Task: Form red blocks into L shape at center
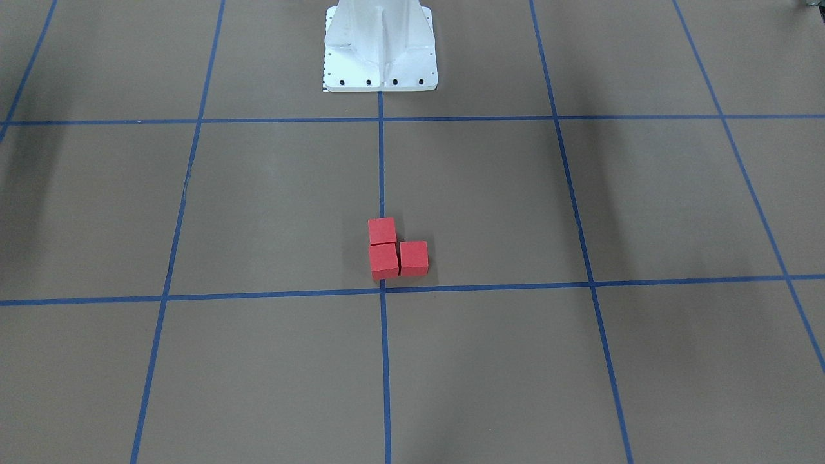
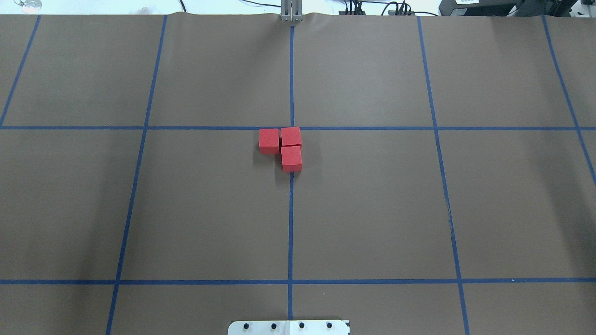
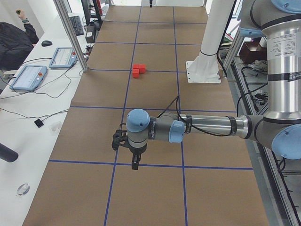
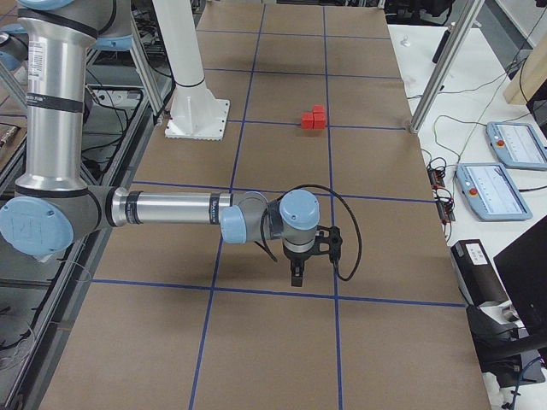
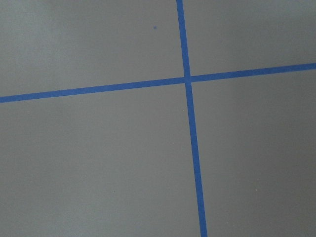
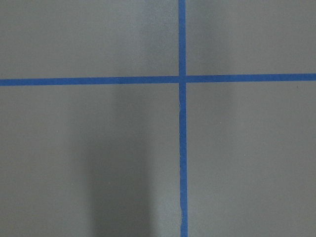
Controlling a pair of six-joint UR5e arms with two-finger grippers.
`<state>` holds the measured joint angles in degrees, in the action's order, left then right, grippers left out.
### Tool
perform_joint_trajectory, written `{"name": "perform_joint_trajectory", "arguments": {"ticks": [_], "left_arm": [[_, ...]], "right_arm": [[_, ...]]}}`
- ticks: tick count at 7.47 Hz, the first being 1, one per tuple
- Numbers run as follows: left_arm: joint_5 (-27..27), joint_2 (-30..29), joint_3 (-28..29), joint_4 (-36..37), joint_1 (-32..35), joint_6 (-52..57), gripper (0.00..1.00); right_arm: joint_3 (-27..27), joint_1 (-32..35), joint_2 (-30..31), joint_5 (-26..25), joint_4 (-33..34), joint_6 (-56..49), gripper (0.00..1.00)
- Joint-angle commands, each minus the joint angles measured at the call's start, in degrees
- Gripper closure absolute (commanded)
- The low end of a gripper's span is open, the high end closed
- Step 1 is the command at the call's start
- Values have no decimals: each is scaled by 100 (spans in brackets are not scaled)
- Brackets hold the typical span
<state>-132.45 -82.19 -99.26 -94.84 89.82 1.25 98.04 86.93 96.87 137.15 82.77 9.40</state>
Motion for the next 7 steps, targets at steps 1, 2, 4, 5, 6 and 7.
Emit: {"name": "perform_joint_trajectory", "arguments": {"ticks": [1, 2, 4, 5, 6, 7], "left_arm": [[0, -7, 3, 0, 0, -2, 0], [0, -25, 3, 0, 0, -2, 0], [0, -42, 12, 0, 0, -2, 0], [0, -51, 12, 0, 0, -2, 0], [0, -60, 3, 0, -9, -11, 0], [-9, -69, -6, 0, 0, -28, 0]], "right_arm": [[-4, 192, -36, 171, -7, 9, 1], [-13, 192, -36, 154, -7, 0, 1], [-13, 192, -36, 119, -7, 0, 1], [-13, 192, -36, 118, -15, 0, 1], [-13, 192, -36, 118, -16, 9, 1], [-13, 192, -36, 118, -16, 9, 1]]}}
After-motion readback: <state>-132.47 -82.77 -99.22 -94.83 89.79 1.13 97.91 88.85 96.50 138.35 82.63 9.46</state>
